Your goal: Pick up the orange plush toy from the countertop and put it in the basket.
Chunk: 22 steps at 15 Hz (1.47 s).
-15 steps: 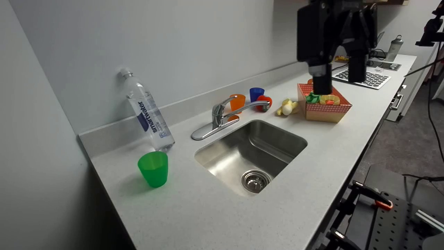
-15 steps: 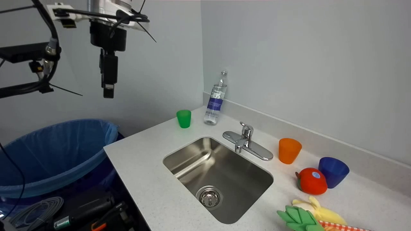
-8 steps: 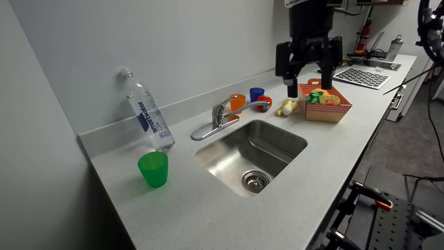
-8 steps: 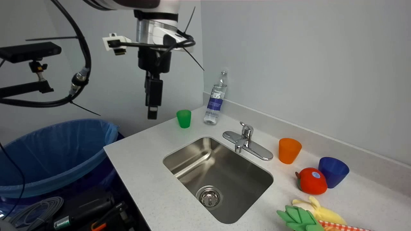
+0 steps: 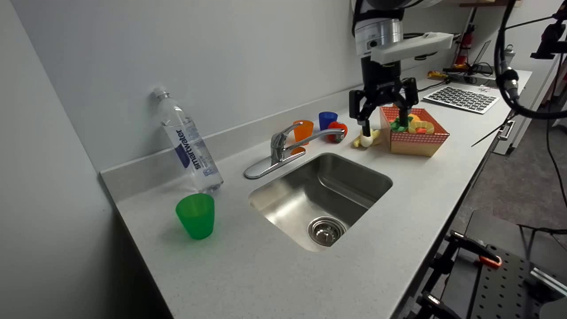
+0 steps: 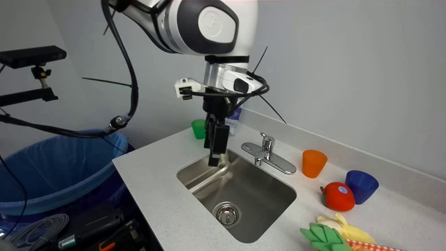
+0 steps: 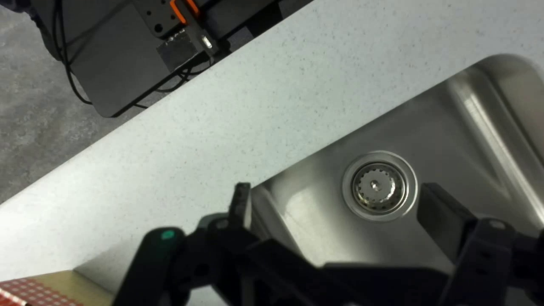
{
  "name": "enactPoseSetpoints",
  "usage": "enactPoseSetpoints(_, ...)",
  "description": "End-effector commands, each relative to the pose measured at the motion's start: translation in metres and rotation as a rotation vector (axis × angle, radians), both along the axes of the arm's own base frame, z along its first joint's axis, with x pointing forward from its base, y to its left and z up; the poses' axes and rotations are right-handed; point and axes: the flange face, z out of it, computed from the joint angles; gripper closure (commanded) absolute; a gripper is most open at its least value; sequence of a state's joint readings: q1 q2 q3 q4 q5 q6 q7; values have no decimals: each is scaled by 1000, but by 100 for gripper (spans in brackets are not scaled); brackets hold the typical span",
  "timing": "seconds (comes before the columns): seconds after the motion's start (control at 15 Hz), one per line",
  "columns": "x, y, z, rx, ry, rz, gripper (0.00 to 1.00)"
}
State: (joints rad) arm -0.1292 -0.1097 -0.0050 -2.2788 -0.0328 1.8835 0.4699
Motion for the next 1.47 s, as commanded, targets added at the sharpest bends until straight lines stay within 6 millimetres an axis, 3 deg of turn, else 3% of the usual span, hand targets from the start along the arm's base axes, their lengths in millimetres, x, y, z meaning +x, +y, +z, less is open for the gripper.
enactPoseSetpoints(0.0,32,-31,-9,-17,13,-93,0)
enactPoseSetpoints(0.13,39,-37,-7,-9,16,-117,0)
enactPoseSetpoints(0.2,26,-32,-13,-4,15,-79,0)
enactPoseSetpoints(1.0,40,-39,-16,-14,7,-111,0)
enactPoseSetpoints(1.4,70,-80,-30,-64,-52,-215,0)
